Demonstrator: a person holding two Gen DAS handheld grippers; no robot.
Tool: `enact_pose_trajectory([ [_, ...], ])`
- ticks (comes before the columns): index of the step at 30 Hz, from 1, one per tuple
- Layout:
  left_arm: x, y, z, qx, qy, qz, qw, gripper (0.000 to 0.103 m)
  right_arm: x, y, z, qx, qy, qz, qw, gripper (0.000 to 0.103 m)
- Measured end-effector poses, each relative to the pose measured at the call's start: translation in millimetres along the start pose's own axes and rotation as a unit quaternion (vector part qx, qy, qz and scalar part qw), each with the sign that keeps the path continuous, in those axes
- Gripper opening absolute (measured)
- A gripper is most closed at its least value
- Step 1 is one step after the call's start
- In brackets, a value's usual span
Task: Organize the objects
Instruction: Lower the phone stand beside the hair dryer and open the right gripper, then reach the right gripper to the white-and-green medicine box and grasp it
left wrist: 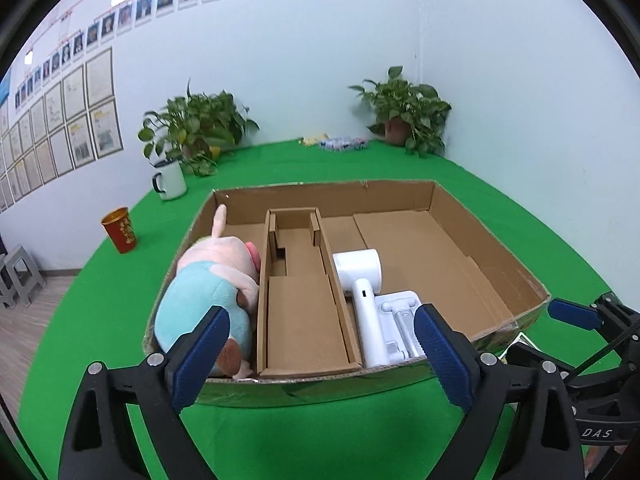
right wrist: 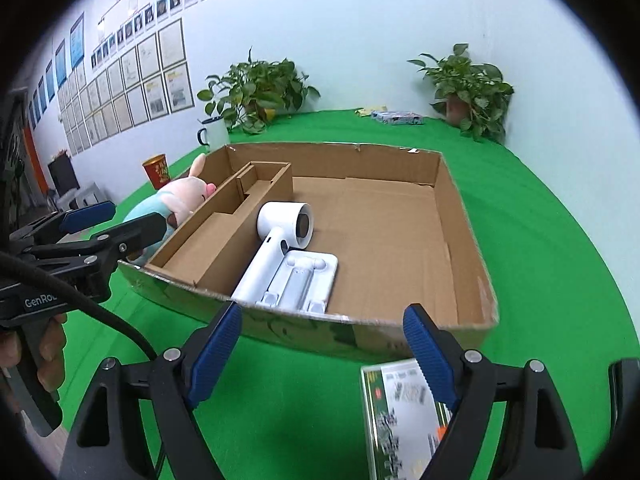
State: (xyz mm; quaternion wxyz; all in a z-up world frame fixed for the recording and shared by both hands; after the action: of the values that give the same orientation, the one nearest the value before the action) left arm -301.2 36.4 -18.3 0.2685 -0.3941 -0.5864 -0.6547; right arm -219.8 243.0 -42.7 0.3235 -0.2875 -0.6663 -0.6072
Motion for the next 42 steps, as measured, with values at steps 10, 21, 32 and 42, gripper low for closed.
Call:
enact_pose_trajectory([
  [10,-20.9,20.9,-0.5,-0.009,0.023,-0.025,0.9994,0.007,-11.7,32.5,7.7,0.017,-0.018,0.025,0.999,0.057],
  [21,-87.1,41.5,6.6,-0.064,0.051,-0.043,0.9957,0.100,-104.9,38.1,51.6,0.028,-0.036,-0.076,0.996,0.092],
  [32,-111.5,27.8,27.3,-0.156,0.065,-0.093,0.9811,0.093,-124.6,27.7,26.0,0.052,-0.070,-0.113,0.990,0.062],
  [42,-137.8,-13.1,77.2,-0.293,0.128,-0.202,0.9257,0.093,-141.1,34.0,-42.2,0.081,-0.020,-0.118,0.989,0.088],
])
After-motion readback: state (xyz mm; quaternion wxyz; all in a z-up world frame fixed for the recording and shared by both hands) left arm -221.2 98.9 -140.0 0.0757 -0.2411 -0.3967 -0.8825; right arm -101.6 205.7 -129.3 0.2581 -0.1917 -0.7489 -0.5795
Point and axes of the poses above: each gripper's, at about its wrist camera, not at the fingertips, and y roughly against the way its jaws point, z to its right, x to its top, the point moved 7 cm from there along -y, roughly the way its jaws point, and after that the axes turned 1 degree about y, right-handed, at the moved point
